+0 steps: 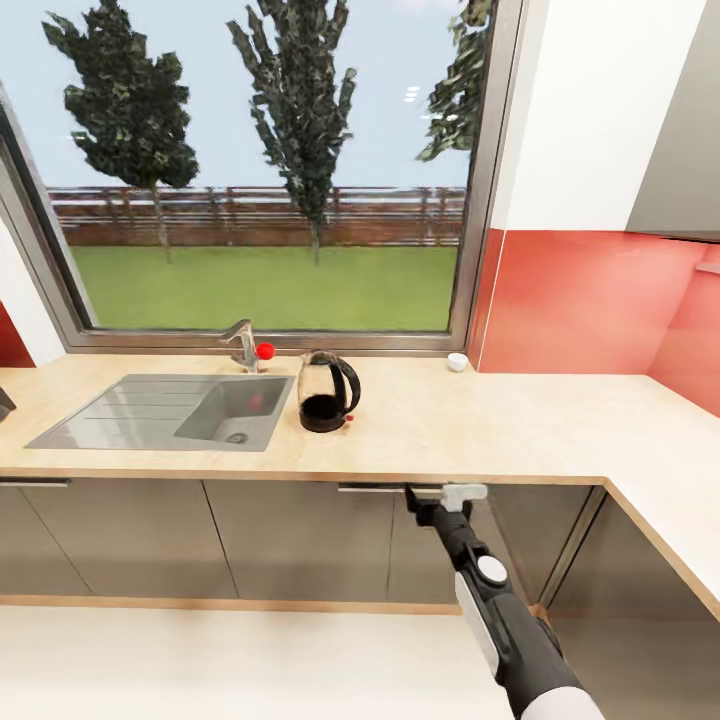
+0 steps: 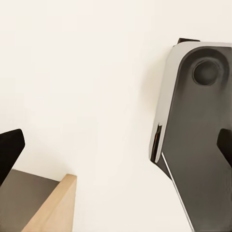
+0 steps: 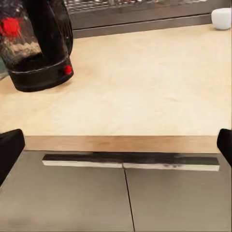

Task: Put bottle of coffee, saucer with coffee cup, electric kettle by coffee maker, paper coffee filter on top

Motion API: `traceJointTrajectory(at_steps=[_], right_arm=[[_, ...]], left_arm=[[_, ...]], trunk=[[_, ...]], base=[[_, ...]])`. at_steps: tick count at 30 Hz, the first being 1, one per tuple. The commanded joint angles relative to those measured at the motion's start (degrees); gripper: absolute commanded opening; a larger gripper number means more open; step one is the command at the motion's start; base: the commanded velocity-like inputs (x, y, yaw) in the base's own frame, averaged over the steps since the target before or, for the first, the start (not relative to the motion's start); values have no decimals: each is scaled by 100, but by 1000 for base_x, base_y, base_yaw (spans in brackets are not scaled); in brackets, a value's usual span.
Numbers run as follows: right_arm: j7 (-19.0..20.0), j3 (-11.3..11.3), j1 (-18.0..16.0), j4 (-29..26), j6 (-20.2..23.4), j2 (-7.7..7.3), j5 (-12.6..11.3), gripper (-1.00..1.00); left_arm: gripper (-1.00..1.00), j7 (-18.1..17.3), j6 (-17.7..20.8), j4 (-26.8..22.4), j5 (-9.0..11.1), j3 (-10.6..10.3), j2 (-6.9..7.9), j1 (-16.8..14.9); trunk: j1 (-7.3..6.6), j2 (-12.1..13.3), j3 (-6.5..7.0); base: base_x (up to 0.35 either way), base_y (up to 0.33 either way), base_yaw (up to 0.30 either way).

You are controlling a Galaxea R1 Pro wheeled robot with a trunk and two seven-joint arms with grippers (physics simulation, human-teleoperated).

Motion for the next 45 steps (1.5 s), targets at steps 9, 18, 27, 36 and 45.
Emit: traceJointTrajectory(at_steps=[9,18,27,36,45], right_arm=[[-31,-5,-1342,-116,1036,178,-31,100],[-45,-17,-1793,-95,1517,195,-29,100],[-44,-47,-1818,528,1559,187,-15,100],[-43,-27,-1818,708,1555,187,-7,100],[-50,-22,-1818,729,1552,187,-3,100]], left_arm=[[100,12,-20,16,-67,33,48,1],[100,-6,-14,19,-62,30,52,111],[100,16,-7,25,-61,30,44,284],[100,25,296,19,-63,30,37,394],[100,29,456,16,-63,30,35,397]], trunk=[[3,-12,-13],[3,-12,-13],[3,-12,-13],[3,-12,-13],[3,-12,-13]], base=[[0,0,0],[0,0,0],[0,0,0],[104,11,0],[300,124,0]])
